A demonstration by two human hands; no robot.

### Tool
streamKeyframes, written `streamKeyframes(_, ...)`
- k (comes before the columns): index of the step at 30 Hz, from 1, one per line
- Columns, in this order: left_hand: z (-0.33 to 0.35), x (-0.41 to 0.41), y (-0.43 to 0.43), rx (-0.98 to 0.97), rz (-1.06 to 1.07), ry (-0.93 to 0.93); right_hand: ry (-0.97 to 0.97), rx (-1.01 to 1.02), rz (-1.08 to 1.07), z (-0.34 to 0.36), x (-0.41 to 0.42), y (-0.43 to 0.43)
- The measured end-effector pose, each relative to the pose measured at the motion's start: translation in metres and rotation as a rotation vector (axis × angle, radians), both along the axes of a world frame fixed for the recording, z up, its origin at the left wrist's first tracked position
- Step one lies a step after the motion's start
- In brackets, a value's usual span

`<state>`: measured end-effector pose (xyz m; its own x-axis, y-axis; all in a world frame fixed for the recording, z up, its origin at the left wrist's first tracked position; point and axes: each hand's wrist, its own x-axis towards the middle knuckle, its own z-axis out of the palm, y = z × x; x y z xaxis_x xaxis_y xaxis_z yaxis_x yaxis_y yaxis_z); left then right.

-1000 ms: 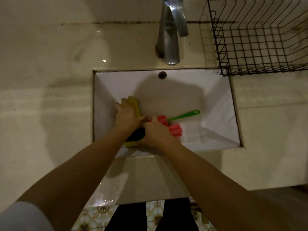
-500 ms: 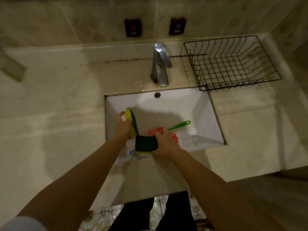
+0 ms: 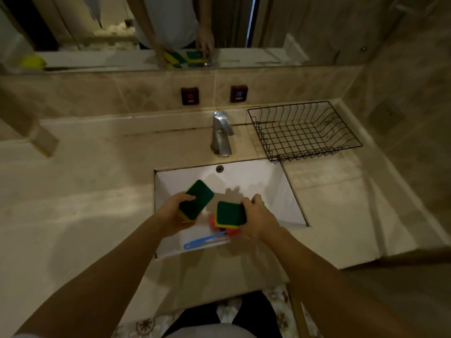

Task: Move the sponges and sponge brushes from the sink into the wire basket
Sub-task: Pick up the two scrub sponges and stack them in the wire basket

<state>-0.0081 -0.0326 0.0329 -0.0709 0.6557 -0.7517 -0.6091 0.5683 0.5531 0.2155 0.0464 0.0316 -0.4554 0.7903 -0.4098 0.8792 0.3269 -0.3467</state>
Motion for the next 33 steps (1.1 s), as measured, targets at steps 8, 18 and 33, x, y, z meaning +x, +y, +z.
streamKeyframes(8,0.012,0.026,0.003,0.046,-0.152,0.082,0.050,0.047,-0.064,0.006,0.020,0.004)
streamKeyframes(18,0.004,0.060,0.020,0.055,-0.325,0.624,0.149,0.058,-0.113,0.001,0.035,0.006)
streamKeyframes(33,0.028,0.124,0.101,0.081,-0.494,0.920,0.148,0.059,-0.044,0.014,0.113,0.087)
